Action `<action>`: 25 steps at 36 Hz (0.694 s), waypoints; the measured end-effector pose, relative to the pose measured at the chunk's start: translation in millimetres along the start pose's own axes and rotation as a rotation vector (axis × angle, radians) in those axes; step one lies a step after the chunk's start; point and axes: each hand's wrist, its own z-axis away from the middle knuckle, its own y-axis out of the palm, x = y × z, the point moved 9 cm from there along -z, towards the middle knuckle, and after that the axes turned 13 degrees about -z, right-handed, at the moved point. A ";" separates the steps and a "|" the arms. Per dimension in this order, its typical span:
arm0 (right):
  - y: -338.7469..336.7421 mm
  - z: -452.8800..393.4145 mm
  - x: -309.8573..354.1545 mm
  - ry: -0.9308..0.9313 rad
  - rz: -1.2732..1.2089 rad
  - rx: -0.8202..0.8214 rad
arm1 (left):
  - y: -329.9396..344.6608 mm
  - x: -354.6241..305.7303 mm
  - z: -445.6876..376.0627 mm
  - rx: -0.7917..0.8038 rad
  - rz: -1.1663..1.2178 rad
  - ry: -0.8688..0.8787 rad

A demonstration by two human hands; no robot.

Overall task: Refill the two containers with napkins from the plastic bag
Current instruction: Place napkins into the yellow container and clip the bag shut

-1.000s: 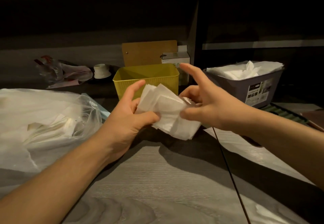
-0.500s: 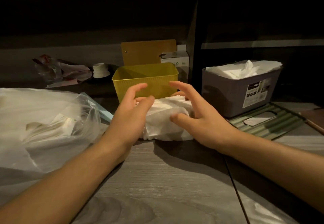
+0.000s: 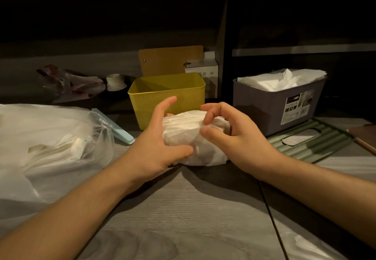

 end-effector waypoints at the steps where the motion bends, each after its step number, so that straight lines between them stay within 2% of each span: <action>1: 2.0 0.2 -1.4 0.026 -0.013 0.031 | -0.4 -0.6 0.5 -0.003 -0.016 -0.006; 5: 8.1 -2.4 -7.4 0.108 -0.016 0.168 | -3.1 -2.9 2.5 -0.020 -0.085 0.007; 11: 0.3 -6.9 0.7 0.057 0.028 0.154 | -5.1 -3.8 1.7 -0.014 -0.085 0.024; 16: 20.2 0.8 -0.6 0.115 0.091 0.339 | -2.6 -0.2 2.7 0.016 -0.175 -0.005; 23: 14.5 -0.8 -1.6 0.139 0.134 0.347 | -3.7 0.3 2.8 0.036 -0.169 0.005; 25: 8.0 -2.8 -2.1 0.142 0.068 0.291 | -6.8 0.1 2.8 0.010 -0.179 0.007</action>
